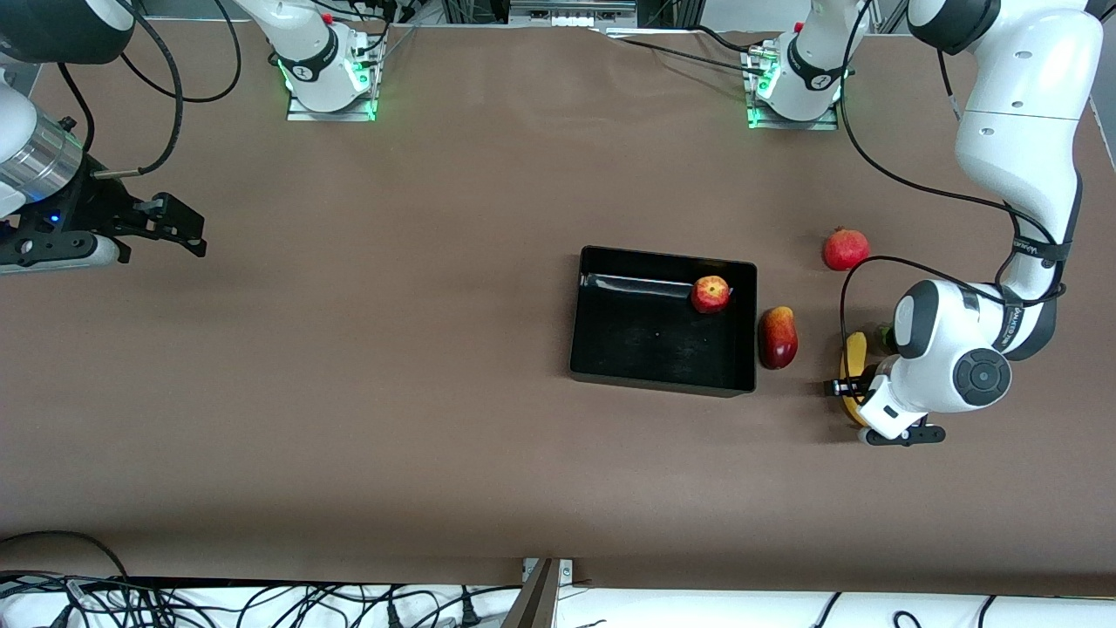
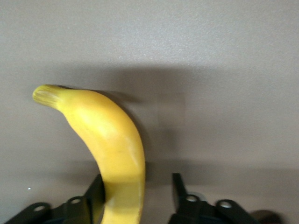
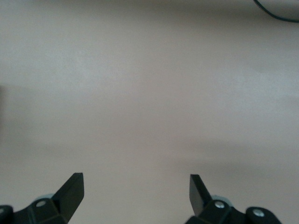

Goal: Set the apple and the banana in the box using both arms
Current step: 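Move the left gripper to the yellow banana and grasp it, then carry the banana into the black box and open the left gripper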

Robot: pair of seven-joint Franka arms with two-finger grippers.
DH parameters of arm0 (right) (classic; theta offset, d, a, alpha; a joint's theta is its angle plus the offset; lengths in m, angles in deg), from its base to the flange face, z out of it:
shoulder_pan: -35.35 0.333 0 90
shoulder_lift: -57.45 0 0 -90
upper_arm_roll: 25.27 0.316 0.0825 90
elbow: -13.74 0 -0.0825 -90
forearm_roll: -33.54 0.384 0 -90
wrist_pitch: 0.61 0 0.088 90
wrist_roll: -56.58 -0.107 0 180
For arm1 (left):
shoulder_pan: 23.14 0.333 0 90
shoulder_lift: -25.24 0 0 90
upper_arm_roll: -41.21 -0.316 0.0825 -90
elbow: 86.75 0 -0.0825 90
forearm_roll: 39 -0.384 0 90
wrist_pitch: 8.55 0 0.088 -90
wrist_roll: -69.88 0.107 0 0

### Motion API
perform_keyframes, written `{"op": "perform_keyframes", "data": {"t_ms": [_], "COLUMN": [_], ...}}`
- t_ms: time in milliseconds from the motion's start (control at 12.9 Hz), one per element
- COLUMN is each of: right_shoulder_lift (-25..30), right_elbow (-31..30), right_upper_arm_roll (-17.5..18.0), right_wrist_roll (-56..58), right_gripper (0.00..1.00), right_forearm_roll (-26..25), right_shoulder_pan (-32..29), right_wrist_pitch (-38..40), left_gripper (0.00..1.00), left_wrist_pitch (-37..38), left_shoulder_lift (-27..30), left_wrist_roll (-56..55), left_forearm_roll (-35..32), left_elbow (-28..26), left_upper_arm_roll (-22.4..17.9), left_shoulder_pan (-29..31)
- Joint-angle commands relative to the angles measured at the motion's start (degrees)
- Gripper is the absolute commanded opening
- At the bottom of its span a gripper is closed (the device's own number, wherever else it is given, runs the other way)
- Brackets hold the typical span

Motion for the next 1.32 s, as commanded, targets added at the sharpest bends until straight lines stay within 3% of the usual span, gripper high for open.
{"op": "perform_keyframes", "data": {"t_ms": [0, 233, 466, 621, 777, 1010, 1243], "right_shoulder_lift": [0.3, 0.2, 0.2, 0.2, 0.2, 0.2, 0.2], "right_elbow": [0.1, 0.1, 0.1, 0.1, 0.2, 0.1, 0.1], "right_upper_arm_roll": [0.0, 0.0, 0.0, 0.0, 0.0, -0.1, -0.1], "right_wrist_roll": [-0.2, -0.1, -0.2, -0.1, -0.2, -0.1, -0.1], "right_gripper": [1.00, 1.00, 1.00, 1.00, 1.00, 1.00, 1.00], "right_forearm_roll": [-0.5, -0.5, -0.5, -0.5, -0.5, -0.5, -0.5], "right_shoulder_pan": [0.2, 0.2, 0.2, 0.2, 0.2, 0.1, 0.1], "right_wrist_pitch": [0.0, 0.0, 0.0, 0.0, 0.0, 0.0, 0.0], "left_gripper": [0.00, 0.00, 0.00, 0.00, 0.00, 0.00, 0.00], "left_wrist_pitch": [0.9, 3.6, 14.1, 19.3, 19.4, 16.7, 12.8], "left_shoulder_lift": [-0.6, 3.1, 6.8, 8.9, 8.9, 6.2, 5.2], "left_wrist_roll": [1.8, 1.5, 0.3, -0.4, -7.7, -15.4, -26.3], "left_forearm_roll": [-1.1, -1.2, -0.3, 1.2, 1.5, 0.4, -0.4], "left_elbow": [0.8, 2.3, 7.9, 8.7, 8.3, 7.5, 5.4], "left_upper_arm_roll": [0.5, 1.5, 1.9, 5.7, 8.1, 7.1, 6.3], "left_shoulder_pan": [1.0, -0.2, -5.8, -9.9, -15.6, -29.1, -34.3]}}
